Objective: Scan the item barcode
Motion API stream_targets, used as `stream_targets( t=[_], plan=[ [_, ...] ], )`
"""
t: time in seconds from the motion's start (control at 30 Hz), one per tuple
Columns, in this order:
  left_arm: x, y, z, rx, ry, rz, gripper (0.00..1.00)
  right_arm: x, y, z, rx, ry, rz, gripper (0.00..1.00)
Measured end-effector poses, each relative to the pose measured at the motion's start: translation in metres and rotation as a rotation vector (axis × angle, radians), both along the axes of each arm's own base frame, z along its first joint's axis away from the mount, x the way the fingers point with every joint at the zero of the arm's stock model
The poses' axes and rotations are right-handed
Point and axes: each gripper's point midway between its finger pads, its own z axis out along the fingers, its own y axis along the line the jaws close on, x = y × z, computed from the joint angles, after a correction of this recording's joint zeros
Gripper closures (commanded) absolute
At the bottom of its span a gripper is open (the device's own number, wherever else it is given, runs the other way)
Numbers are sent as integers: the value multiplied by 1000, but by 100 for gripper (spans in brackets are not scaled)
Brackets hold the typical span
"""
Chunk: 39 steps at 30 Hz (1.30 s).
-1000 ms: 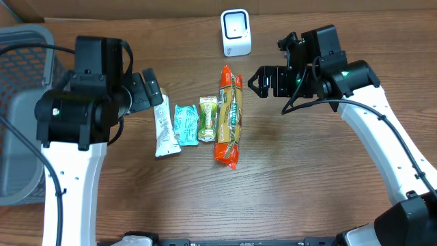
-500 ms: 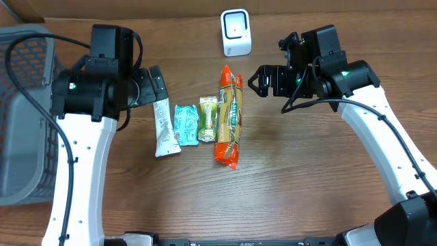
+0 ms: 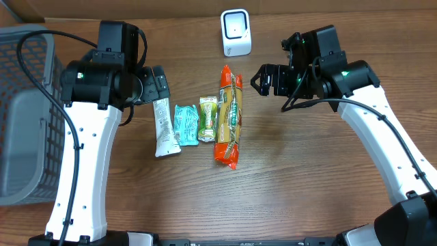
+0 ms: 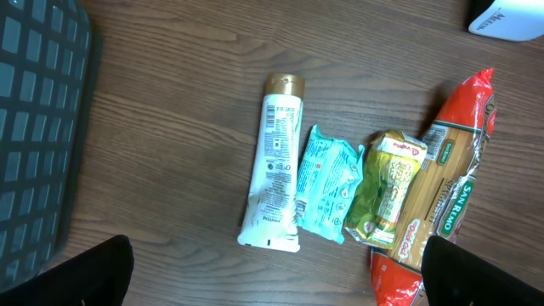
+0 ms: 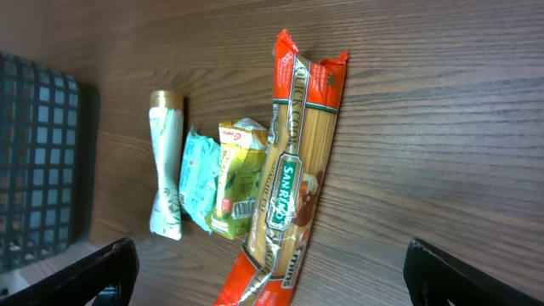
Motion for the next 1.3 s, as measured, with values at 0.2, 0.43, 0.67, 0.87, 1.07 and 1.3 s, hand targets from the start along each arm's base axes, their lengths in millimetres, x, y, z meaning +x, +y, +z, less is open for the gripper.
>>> stream_targets(
  t=[0.2, 0.43, 0.67, 0.87, 1.07, 1.3],
  plan=[
    [0, 0, 0, 0, 0, 0, 0, 2, 1, 2, 26, 17, -42, 0],
    [0, 0, 0, 0, 0, 0, 0, 4, 2, 3, 38, 19, -59, 0],
    [0, 0, 0, 0, 0, 0, 1, 5, 2, 4, 41, 19, -62, 0],
    [0, 0, 0, 0, 0, 0, 0, 3, 1, 2, 37, 30, -62, 0],
    [0, 0, 0, 0, 0, 0, 0, 0, 0, 0, 33, 42, -63, 0],
    [0, 0, 0, 0, 0, 0, 0, 2, 1, 1, 35, 36, -62, 0]
  ],
)
